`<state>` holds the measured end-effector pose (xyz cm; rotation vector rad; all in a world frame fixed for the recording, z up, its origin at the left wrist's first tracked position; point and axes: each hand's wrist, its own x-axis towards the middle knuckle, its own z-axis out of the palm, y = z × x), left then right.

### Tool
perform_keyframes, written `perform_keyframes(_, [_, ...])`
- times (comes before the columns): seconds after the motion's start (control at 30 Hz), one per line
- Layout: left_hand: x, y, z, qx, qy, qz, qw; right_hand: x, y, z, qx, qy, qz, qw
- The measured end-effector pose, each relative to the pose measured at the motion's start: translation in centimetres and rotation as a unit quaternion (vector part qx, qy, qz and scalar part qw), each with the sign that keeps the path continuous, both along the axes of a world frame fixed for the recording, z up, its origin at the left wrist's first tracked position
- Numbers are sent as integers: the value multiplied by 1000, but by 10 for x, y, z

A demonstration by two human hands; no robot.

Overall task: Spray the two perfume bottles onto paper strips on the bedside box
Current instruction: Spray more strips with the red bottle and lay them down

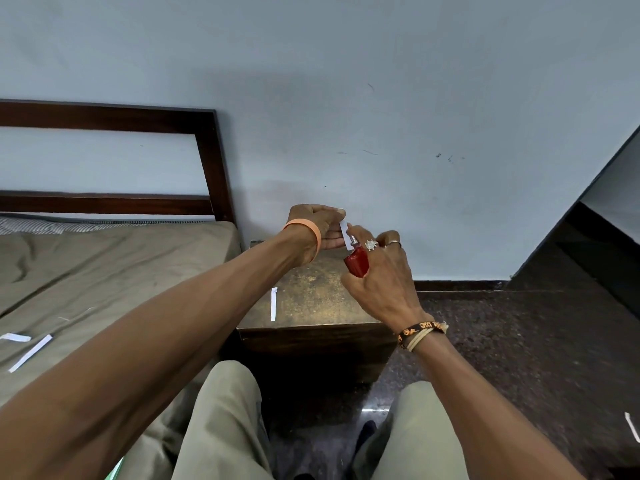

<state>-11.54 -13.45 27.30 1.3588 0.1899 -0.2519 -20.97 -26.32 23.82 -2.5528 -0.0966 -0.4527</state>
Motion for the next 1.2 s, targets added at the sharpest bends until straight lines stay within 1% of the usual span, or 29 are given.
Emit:
perform_keyframes(0.13, [2, 2, 2, -7, -4, 5, 1000, 0, 1, -1, 10, -6, -6, 1000])
perform_keyframes(0.27, [5, 6, 3, -18, -4, 6, 1000, -6, 0, -12, -7, 27, -2, 1000])
perform_keyframes(0.4, [5, 6, -1, -16, 1, 8, 1000, -9, 1, -16, 30, 6, -5, 1000])
perform_keyframes(0.53, [5, 3, -8, -10, 4, 7, 1000, -3, 4, -11, 6, 1, -2, 1000])
perform_keyframes(0.63, [5, 1, -9, -6, 3, 7, 1000, 4, 5, -6, 30, -4, -11, 999])
perform_keyframes(0.77, [8, 1, -9, 1, -1, 13, 1000, 12, 4, -1, -16, 10, -16, 1000])
perform_keyframes(0.87, [10, 1, -10, 1, 0, 7, 1000, 16, 5, 1, -13, 15, -14, 1000])
perform_keyframes(0.93, [11, 1, -11, -3, 4, 8, 1000, 15, 4, -2, -29, 25, -14, 999])
perform_keyframes(1.1, [14, 3, -14, -8, 10, 3, 1000, 8, 3, -15, -14, 41, -9, 999])
perform_keyframes(1.2, [14, 3, -17, -11, 15, 6, 1000, 6, 4, -20, -4, 35, 1, 999])
